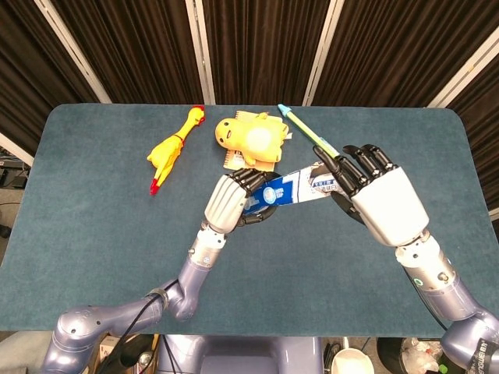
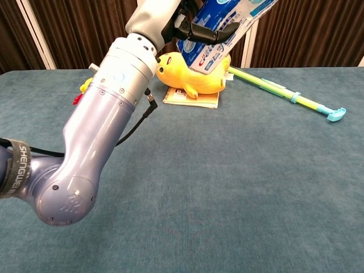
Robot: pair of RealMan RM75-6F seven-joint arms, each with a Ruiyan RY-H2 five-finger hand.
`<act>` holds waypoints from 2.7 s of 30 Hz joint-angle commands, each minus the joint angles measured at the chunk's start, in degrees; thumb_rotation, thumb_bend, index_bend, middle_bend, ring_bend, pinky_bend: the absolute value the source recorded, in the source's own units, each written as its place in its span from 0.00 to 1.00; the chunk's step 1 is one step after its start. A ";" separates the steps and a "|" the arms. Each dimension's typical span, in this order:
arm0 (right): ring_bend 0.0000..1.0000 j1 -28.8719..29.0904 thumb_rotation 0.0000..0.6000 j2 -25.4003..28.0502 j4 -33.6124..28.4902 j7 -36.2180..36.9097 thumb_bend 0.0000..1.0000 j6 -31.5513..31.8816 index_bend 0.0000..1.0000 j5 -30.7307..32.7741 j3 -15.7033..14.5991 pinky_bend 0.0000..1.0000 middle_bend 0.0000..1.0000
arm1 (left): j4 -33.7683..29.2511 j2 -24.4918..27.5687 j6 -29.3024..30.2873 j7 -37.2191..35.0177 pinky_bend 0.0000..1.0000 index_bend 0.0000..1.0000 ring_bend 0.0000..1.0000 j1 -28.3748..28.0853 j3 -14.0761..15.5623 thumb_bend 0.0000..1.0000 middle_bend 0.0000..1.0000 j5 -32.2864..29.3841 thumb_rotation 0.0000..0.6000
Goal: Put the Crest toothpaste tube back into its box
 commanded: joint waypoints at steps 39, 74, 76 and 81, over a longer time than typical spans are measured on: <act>0.30 -1.75 1.00 -1.88 5.30 2.49 0.27 4.62 0.00 0.69 0.76 0.37 0.43 | -1.86 1.80 11.24 -7.94 0.53 0.30 0.45 4.58 4.09 0.46 0.47 4.11 1.00; 0.30 -1.89 1.00 -4.41 5.65 -1.40 0.27 2.82 0.00 4.90 0.36 0.37 0.43 | -16.30 14.81 23.15 -16.64 0.55 0.31 0.45 18.92 7.01 0.56 0.47 6.40 1.00; 0.30 -1.92 1.00 -4.42 5.65 -1.39 0.27 2.76 0.00 4.89 0.28 0.37 0.43 | -16.55 14.66 23.68 -16.92 0.55 0.31 0.45 18.76 6.66 0.56 0.47 6.85 1.00; 0.30 -1.93 1.00 -4.59 5.83 -1.45 0.27 2.76 0.00 4.54 0.07 0.37 0.43 | -19.67 15.03 26.17 -17.07 0.55 0.30 0.45 18.11 4.36 0.56 0.46 8.38 1.00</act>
